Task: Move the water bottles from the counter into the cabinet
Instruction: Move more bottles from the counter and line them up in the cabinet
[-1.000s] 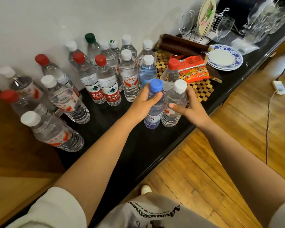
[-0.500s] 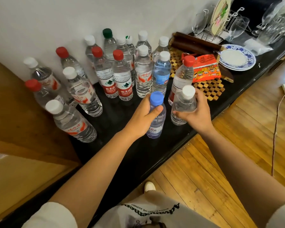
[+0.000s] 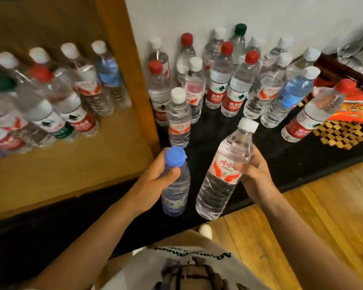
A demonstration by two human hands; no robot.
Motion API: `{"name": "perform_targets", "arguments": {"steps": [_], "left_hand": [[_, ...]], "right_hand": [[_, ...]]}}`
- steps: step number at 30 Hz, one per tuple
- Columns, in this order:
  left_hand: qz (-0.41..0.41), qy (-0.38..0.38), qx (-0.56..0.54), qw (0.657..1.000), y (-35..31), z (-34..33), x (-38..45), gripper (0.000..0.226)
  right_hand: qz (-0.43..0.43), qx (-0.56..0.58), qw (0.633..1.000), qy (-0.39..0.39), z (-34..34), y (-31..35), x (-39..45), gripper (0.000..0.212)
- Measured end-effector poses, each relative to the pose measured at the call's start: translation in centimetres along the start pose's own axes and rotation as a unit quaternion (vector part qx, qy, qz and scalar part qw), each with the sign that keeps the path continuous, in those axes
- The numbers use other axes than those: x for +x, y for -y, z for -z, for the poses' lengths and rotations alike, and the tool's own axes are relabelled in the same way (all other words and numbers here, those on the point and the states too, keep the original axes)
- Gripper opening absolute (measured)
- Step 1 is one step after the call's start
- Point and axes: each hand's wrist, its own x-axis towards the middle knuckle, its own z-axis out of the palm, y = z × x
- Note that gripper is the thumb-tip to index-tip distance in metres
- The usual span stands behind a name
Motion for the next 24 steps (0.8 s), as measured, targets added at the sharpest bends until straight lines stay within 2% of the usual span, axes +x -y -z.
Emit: {"name": "perform_targets", "arguments": {"steps": [2,3,8,11,13,14,19,24], "left_hand": [[-0.001,-0.03,0.003,1.0,-0.2,2.5,-2.4,0.077],[0.005,-0.041,-0.004,0.999,-0.3,3.6,-3.4,0.081],[0.0,-0.11,-0.018,0.994,-0.5,9.1,-7.5,0.066],[-0.016,-0.166,-0.022,0.986,-0.5,12.3,-8.7,0.057],[-0.022,-0.192,-0.027,0.981,-0.2,14.1,-8.7,0.033],[-0.029,-0.202,-0.024,0.979,-0.2,14.8,-8.5,0.028],[-0.072,-0.24,0.003,0.968,-0.4,18.2,-6.8,0.03],[-0.074,-0.249,0.013,0.966,0.3,20.3,-4.7,0.027]], "right_hand": [[0.001,-0.03,0.998,0.061,-2.9,0.1,0.2,0.058],[0.003,-0.046,0.995,0.088,-4.3,0.3,0.3,0.063],[0.011,-0.145,0.965,0.22,-11.8,0.4,1.2,0.074],[0.038,-0.199,0.945,0.259,-16.0,-0.5,2.2,0.078],[0.053,-0.214,0.942,0.252,-18.6,-1.2,3.1,0.079],[0.057,-0.215,0.944,0.243,-19.8,-1.5,3.6,0.081],[0.058,-0.211,0.958,0.185,-23.8,-2.1,6.3,0.078],[0.043,-0.241,0.954,0.175,-24.6,-2.4,8.7,0.077]]}}
